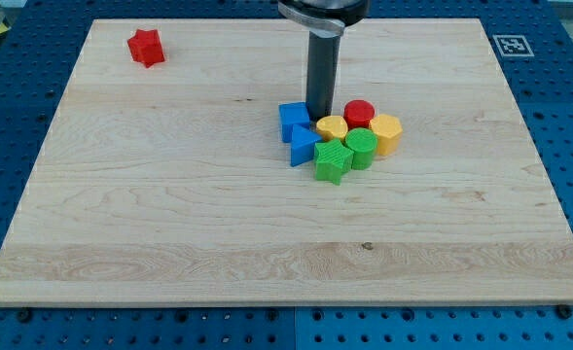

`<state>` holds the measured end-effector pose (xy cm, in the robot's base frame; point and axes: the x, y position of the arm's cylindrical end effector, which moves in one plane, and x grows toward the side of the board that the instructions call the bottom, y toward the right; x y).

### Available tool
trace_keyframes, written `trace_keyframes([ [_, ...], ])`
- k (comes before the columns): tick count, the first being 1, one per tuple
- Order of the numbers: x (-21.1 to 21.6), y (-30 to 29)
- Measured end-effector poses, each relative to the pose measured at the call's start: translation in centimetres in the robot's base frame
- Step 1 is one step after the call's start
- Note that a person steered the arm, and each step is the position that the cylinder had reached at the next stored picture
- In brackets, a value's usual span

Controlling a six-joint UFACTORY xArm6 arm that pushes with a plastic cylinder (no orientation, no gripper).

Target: Point the arm at the top left

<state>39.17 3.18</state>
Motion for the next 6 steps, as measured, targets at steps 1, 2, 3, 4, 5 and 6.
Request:
trace_keyframes([
  [1, 0.3, -0.7],
  [2, -1.1, -2.2],
  [3, -2.2, -6.6],
  [4, -2.2, -13.5],
  [5, -4.5, -21.1],
  [6, -9.5, -27.0],
])
